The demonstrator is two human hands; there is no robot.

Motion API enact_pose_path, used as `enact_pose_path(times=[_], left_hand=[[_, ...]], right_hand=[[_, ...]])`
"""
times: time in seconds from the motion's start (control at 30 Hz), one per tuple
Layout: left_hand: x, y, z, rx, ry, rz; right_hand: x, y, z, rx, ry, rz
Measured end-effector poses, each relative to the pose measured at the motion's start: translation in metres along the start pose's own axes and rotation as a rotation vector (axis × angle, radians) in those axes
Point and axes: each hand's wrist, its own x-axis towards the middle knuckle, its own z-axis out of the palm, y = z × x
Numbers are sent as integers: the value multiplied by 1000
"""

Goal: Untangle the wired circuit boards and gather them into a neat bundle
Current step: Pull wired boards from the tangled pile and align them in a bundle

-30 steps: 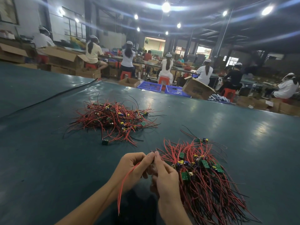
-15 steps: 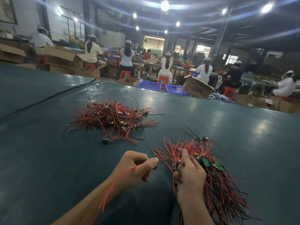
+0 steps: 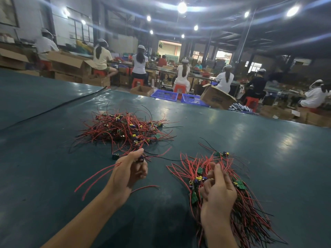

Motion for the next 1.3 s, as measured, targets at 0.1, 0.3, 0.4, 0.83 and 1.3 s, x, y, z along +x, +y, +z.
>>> enact_pose_path(times=[0.1,0.3,0.4,0.83,1.3], left_hand=[[-3,-3,1,-193,-105,-200],[-5,-7,3,-175,-162,-331],[-3,-6,4,-144,-32,-288],[5,1,-2,-225,216,-302],[-2,-8,14,-18,-172,-534]], right_hand=[[-7,9,7,0,-102,86],[-9,15,8,-173,-321,193],[-13,20,11,-282,-369,126],[-10,19,8,-234,-312,95],[-23,25,17,-229,-319,293]])
